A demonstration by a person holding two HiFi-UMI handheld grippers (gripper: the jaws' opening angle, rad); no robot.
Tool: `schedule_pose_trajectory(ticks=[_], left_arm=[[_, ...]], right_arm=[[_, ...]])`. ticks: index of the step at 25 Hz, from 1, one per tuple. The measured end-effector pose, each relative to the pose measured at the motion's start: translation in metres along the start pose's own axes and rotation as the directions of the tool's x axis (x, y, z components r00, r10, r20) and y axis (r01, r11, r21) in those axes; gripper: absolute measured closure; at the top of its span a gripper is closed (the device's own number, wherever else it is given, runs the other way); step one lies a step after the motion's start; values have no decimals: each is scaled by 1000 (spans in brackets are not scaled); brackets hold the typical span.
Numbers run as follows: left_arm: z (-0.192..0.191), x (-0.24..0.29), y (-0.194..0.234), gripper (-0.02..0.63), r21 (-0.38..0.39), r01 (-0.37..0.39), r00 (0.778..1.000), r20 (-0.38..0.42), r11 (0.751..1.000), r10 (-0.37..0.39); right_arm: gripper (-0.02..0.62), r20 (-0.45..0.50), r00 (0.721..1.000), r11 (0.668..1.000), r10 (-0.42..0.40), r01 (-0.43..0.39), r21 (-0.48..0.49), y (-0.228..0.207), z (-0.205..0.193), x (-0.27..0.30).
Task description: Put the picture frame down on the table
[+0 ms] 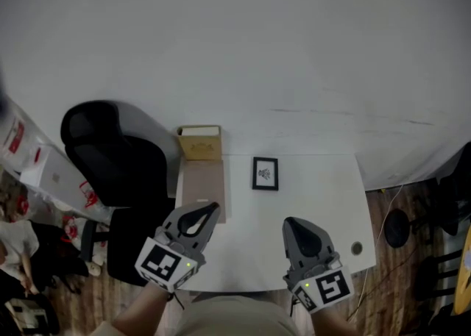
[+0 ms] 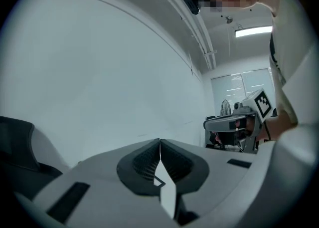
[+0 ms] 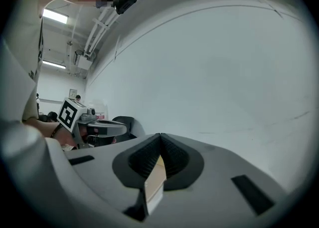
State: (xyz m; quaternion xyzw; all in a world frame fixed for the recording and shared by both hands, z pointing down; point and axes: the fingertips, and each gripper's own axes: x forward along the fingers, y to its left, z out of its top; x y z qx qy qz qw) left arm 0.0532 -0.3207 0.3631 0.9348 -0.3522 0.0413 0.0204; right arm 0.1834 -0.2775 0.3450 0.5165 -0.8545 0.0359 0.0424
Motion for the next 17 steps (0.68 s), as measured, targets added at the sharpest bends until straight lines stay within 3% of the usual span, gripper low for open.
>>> schedule_pose_trajectory(ticks=[4, 8, 17], left_arm=[[-7, -9, -9, 584, -11, 8, 999, -34, 1000, -8], [-17, -13, -16, 584, -16, 14, 998, -62, 1000, -15], [-14, -23, -12, 584, 7, -13, 998, -67, 1000, 14]], right_arm=[[572, -24, 1000, 1000, 19, -19, -6, 6, -8, -10], [572, -40, 998, 999, -37, 37, -2, -7, -13, -17], [572, -55, 996, 997, -73, 74, 26, -19, -21, -23]])
